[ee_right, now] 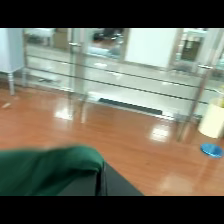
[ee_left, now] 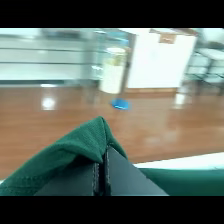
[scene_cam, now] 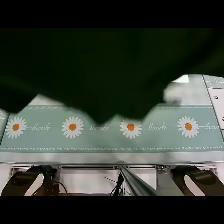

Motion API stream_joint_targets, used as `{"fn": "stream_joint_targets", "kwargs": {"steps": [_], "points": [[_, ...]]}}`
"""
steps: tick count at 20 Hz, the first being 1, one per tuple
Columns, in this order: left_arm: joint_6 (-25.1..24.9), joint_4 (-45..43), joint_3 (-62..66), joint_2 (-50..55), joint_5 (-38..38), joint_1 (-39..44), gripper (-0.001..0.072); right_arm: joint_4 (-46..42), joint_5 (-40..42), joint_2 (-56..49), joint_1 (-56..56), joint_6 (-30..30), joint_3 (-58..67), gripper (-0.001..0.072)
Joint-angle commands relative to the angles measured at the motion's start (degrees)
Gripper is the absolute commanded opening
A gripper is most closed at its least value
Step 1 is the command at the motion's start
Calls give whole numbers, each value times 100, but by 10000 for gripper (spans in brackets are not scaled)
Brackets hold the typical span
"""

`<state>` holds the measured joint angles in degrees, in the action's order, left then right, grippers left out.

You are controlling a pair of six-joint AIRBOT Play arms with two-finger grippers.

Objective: Fold the shirts.

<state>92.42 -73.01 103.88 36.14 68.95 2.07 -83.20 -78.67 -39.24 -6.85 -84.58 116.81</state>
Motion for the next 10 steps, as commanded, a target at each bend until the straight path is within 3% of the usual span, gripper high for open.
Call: {"fn": "stream_joint_targets", "kwargs": {"steps": [1, 6, 10], "points": [[459, -658, -4, -435, 1082, -9, 22, -262, -396, 551, 0, -232, -205, 19], [586, -647, -1635, -455, 2706, -81, 23, -201, -942, 553, 0, -400, -1449, 19], [584, -474, -3945, -409, 2149, -79, 23, -24, -564, 514, 0, -466, -3576, 19]]}}
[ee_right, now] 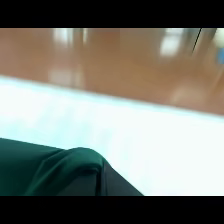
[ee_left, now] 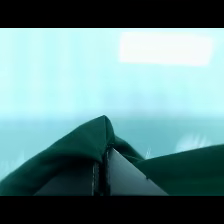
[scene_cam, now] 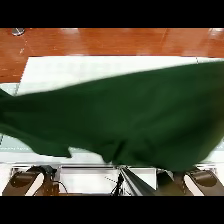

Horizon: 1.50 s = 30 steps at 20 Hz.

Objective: Fold the shirts.

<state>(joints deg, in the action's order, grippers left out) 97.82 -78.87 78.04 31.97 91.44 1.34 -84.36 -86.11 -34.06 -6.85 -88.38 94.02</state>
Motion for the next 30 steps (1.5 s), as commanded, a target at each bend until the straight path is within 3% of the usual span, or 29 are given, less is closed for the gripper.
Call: {"fn": "stream_joint_targets", "kwargs": {"steps": [1, 4, 9, 13, 18, 19, 20, 21, 24, 26, 28, 30], "points": [[44, 280, -1893, 33, -507, -7, 24, 74, 431, -59, 0, -101, -1803, 19], [46, 863, -3217, 308, -2024, -7, 24, -216, 1512, -599, 2, -212, -2903, 19], [42, 1145, -3438, 1779, -3853, -20, 24, -149, 2865, -2653, 157, -302, -2653, 19], [17, 1141, -2949, 3176, -3998, -26, 24, 706, 2898, -4354, 673, -310, -1574, 19], [22, 1143, -2288, 4037, -3847, -24, 33, 2345, 2444, -5414, 1346, -223, -719, 20], [20, 1141, -2234, 4107, -3825, -26, 204, 2387, 2354, -5458, 1390, -192, -719, 26], [-31, 1113, -2184, 4133, -3779, -28, 642, 2339, 2284, -5471, 1394, -153, -719, 221], [-256, 1008, -2046, 4146, -3532, -79, 703, 2282, 2138, -5460, 1438, 37, -710, 630], [-627, 238, -1526, 4142, -2262, -568, 700, 1945, 857, -5379, 1902, 627, -577, 620], [-769, -94, -1563, 4116, -1567, -1121, 699, 1401, 365, -5093, 2337, 710, -968, 620], [-955, 20, -1941, 4116, -1338, -1655, 698, 1773, 927, -4483, 2848, 651, -2138, 620], [-1207, 457, -2459, 4118, -1589, -2061, 698, 2529, 1495, -3740, 3220, 1078, -3674, 620]]}}
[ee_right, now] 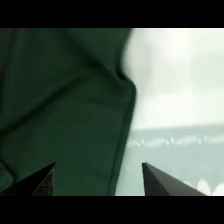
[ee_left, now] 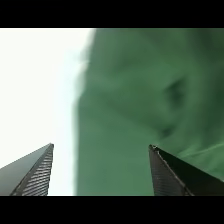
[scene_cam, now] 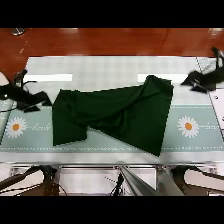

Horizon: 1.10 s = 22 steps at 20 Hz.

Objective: Fold the shirts.

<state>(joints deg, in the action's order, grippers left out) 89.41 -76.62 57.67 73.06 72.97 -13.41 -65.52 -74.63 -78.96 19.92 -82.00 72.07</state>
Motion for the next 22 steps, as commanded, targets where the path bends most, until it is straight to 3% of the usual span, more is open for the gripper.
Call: {"fn": "stream_joint_targets", "kwargs": {"steps": [1, 4, 7, 11, 16, 19, 21, 22], "points": [[-507, 551, -640, 15, 4, -754, 698, 1003, 490, 1084, 640, 737, -2133, 620], [-1266, 1598, -905, 173, -632, -1137, 697, 1403, 568, 1998, 675, 1093, -3639, 620], [-1976, 2267, -890, 562, -717, -1182, 697, 1399, 455, 2553, 675, 1067, -4144, 620], [-2114, 2358, -822, 1172, -697, -1086, 696, 1392, 68, 2603, 675, 938, -4162, 620], [-2542, 2474, -809, 1202, -420, -1032, 679, 1388, -37, 2603, 675, 863, -4162, 620], [-2524, 2476, -811, 1211, -361, -914, 674, 1357, -66, 2603, 675, 859, -4162, 620], [-2527, 2476, -811, 1211, -341, -809, 431, 1298, -85, 2603, 675, 857, -4162, 620], [-2529, 2474, -811, 1211, -313, -739, 259, 1244, -96, 2603, 675, 857, -4162, 620]]}}
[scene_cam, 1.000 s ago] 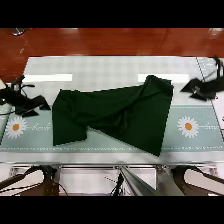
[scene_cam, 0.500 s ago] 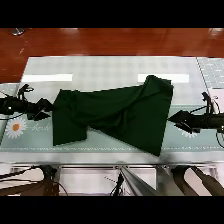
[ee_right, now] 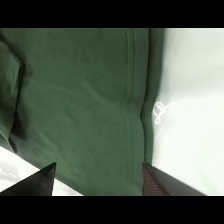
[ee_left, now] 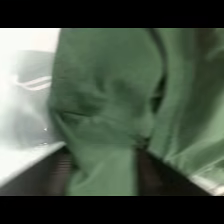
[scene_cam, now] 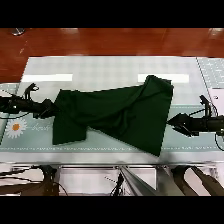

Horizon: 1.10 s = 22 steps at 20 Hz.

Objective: Fold the shirts.

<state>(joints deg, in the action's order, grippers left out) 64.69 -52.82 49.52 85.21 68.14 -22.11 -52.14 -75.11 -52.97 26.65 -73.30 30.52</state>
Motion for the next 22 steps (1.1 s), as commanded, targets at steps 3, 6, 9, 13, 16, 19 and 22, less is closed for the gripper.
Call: {"fn": "stream_joint_targets", "kwargs": {"steps": [3, 6, 9, 13, 16, 19, 22], "points": [[-57, 96, 7, -7, 260, 238, 24, -579, -94, 4, 2, -293, -7, 620], [-59, 79, 7, -9, 455, 238, 24, -1609, -345, 4, 2, -997, -103, 620], [-57, 81, 7, -17, 487, 243, 24, -1268, -431, 4, 0, -992, -533, 620], [-57, 81, 7, -17, 476, 243, 24, -1268, -514, -9, -649, -979, -837, 620], [-57, 81, 7, -17, 468, 243, 24, -1241, -376, -133, -1342, -1040, -837, 620], [-46, 85, 7, -17, 446, 243, 24, -903, 55, -494, -1788, -1060, -837, 620], [-37, 90, 7, -17, 433, 243, 24, -267, 651, -817, -2109, -1019, -831, 620]]}}
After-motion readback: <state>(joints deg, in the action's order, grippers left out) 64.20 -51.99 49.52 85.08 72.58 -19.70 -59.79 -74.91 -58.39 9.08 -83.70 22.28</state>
